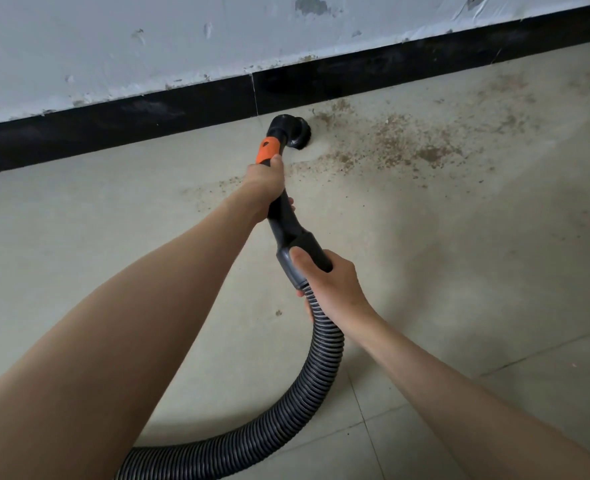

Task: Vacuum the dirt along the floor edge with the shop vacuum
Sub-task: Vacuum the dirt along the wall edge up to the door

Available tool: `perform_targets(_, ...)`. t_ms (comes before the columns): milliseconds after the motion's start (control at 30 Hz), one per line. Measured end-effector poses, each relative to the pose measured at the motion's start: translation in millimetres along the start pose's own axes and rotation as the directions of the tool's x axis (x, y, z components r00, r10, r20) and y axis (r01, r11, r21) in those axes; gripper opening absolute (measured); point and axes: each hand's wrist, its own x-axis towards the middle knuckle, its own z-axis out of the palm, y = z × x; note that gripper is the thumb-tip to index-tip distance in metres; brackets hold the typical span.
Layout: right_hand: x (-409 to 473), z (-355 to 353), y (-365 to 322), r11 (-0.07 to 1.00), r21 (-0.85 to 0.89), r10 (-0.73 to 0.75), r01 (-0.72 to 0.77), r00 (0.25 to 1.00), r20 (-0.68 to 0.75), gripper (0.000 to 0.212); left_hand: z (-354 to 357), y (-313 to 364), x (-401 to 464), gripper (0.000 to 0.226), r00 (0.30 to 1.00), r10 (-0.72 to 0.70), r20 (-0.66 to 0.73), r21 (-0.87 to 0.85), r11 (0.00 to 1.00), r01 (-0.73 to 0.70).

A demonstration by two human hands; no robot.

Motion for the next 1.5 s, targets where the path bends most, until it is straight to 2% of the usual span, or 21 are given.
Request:
perform_targets(100, 6, 23, -14, 0.997, -0.068, -0.017, 0.024, 0.994, 0.110, 0.036, -38, -4, 4, 0.037, 0.998, -0.008, -0.069, -0.055, 0.999, 0.004)
perform_targets(267, -1, 82, -29, 0.992, -0.118, -0.011, 0.040, 0.971, 0.238, 0.037, -117, -24, -3, 0.050, 0.981, -0.088, -0.171, -0.120, 0.990, 0.068)
perform_targets(467, -40, 132, -15, 0.997, -0.077, 0.029, -0.007, 0.955, 0.296, 0.037, -172, -61, -27, 0.049, 0.968, -0.101, -0.229, -0.128, 0.989, 0.073)
perform_targets(600, -65, 147, -11, 0.997, -0.071, 0.033, -0.012, 0.952, 0.303, 0.037, -190, -75, -45, 0.047, 0.974, -0.102, -0.203, -0.141, 0.987, 0.074)
perform_targets(767, -91, 150, 0, 0.992, -0.123, 0.035, -0.002, 0.964, 0.262, 0.039, -191, -95, -61, 0.048, 0.981, -0.117, -0.152, -0.160, 0.983, 0.092)
perform_targets(1067, -100, 124, 7, 0.997, -0.080, 0.044, -0.025, 0.969, 0.244, 0.041, -167, -97, -72, 0.045, 0.989, -0.105, -0.108, -0.178, 0.980, 0.084)
perform_targets(1500, -95, 74, 2, 0.980, -0.200, 0.017, 0.017, 0.985, 0.169, 0.037, -118, -85, -74, 0.045, 0.994, -0.104, -0.032, -0.246, 0.965, 0.093)
